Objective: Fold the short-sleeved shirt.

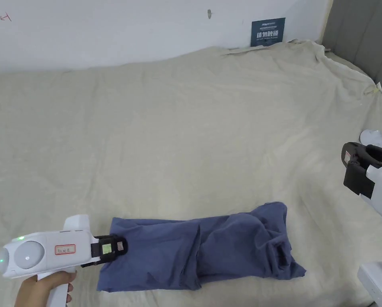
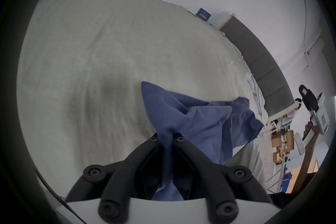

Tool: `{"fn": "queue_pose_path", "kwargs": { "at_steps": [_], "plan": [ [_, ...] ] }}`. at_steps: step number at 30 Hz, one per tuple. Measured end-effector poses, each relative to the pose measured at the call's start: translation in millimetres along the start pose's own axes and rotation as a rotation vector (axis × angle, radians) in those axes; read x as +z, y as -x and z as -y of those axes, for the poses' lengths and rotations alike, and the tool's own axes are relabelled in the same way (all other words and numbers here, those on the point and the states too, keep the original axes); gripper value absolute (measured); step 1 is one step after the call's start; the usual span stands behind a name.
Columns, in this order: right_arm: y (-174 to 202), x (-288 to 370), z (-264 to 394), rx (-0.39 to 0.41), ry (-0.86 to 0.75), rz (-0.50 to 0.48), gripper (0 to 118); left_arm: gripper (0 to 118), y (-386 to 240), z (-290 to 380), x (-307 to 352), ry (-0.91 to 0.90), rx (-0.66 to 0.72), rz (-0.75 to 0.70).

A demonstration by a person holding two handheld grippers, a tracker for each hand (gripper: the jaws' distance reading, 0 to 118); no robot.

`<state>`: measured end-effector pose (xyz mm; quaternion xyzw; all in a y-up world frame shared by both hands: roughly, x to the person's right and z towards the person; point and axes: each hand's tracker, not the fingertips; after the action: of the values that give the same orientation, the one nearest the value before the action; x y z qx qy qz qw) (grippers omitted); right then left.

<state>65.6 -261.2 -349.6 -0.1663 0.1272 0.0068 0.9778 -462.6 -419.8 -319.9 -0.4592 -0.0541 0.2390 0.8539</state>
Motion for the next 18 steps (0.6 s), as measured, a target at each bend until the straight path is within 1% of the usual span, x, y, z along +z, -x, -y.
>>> {"fn": "queue_pose_path", "kwargs": {
  "at_steps": [1,3,7,10,13,16,18],
  "plan": [
    [0,0,0,0.000,-0.003,-0.001,0,7,3,-2,6,-0.016,-0.009,-0.011],
    [0,0,-1,0.003,-0.004,-0.006,0,7,13,-5,22,-0.022,0.028,-0.088],
    [1,0,-1,0.005,-0.005,-0.016,0,7,29,-7,52,-0.041,0.064,-0.142],
    [1,-1,-1,0.004,-0.003,-0.025,0,7,30,-10,69,-0.040,0.096,-0.189],
    [2,-2,-1,0.004,-0.004,-0.033,0,7,1,-10,78,-0.035,0.099,-0.196],
    [3,-1,0,0.002,-0.007,-0.040,0,7,-36,-16,75,-0.026,0.059,-0.137],
    [3,0,0,-0.001,-0.011,-0.042,0,7,-64,-21,65,-0.006,0.008,-0.109]
  ]
}}
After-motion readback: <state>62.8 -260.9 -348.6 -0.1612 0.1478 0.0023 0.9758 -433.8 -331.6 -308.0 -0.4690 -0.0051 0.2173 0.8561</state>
